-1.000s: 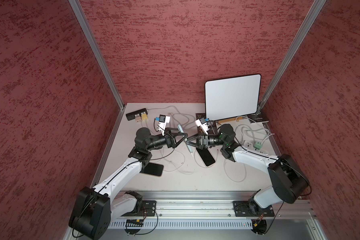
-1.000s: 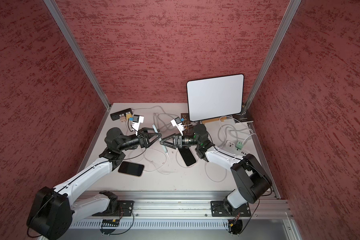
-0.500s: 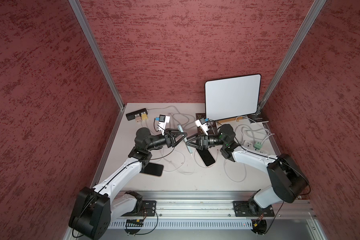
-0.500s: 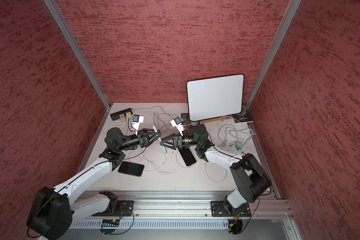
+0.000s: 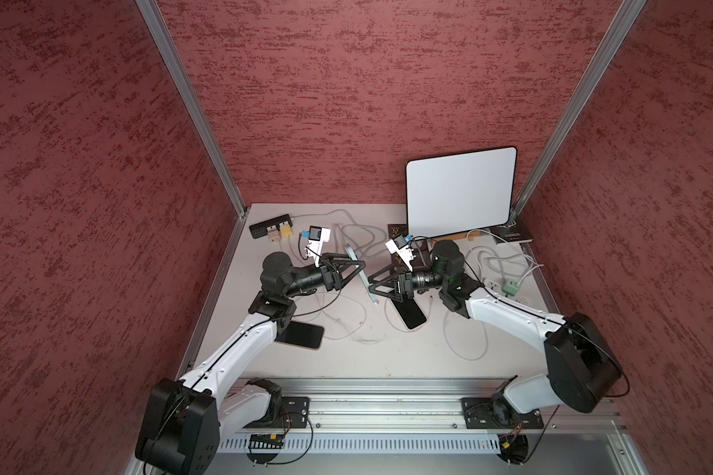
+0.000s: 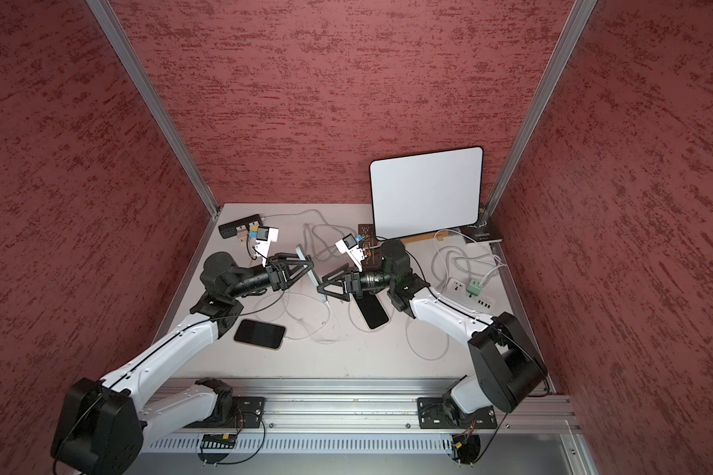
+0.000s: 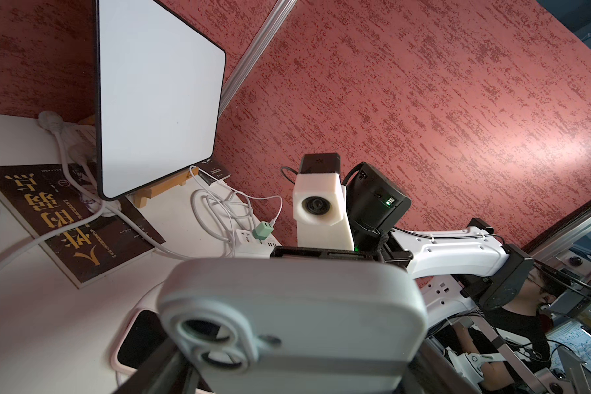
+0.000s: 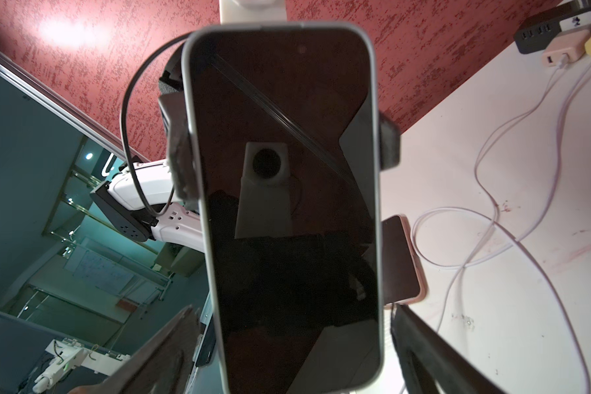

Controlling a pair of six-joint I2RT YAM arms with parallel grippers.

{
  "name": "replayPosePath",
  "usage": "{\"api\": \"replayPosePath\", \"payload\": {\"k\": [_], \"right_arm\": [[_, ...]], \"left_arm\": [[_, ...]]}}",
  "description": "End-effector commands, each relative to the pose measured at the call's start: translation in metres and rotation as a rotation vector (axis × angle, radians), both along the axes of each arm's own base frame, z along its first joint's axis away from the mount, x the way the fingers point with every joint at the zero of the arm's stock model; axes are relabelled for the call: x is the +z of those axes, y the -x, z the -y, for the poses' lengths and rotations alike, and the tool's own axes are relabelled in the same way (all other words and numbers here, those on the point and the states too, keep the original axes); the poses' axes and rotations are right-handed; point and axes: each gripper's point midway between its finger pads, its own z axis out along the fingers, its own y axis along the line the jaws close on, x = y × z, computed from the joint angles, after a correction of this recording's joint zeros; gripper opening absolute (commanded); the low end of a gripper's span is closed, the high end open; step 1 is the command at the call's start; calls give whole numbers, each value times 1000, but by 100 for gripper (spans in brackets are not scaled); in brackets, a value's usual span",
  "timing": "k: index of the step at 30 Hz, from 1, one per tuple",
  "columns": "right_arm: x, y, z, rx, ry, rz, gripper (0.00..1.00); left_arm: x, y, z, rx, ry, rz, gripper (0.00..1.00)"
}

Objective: Unplug the charging cable from the phone
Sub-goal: Pick up the phone at the center of the board, then remove the charging cable from the phone.

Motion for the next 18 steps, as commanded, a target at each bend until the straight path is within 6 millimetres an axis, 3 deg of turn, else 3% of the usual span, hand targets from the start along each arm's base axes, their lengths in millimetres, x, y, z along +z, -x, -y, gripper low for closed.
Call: {"api": "replayPosePath", "payload": {"k": [1, 8, 18], "right_arm": [[6, 16, 3, 63, 13, 55, 93], [-2, 30, 10, 101, 21, 94, 87], [-28, 31, 12, 100, 96, 86, 68]], "left_arm": [[18, 4, -7, 16, 25, 84, 13], [21, 1, -10, 31, 30, 86, 11], [22, 0, -12, 40, 34, 87, 11]]}}
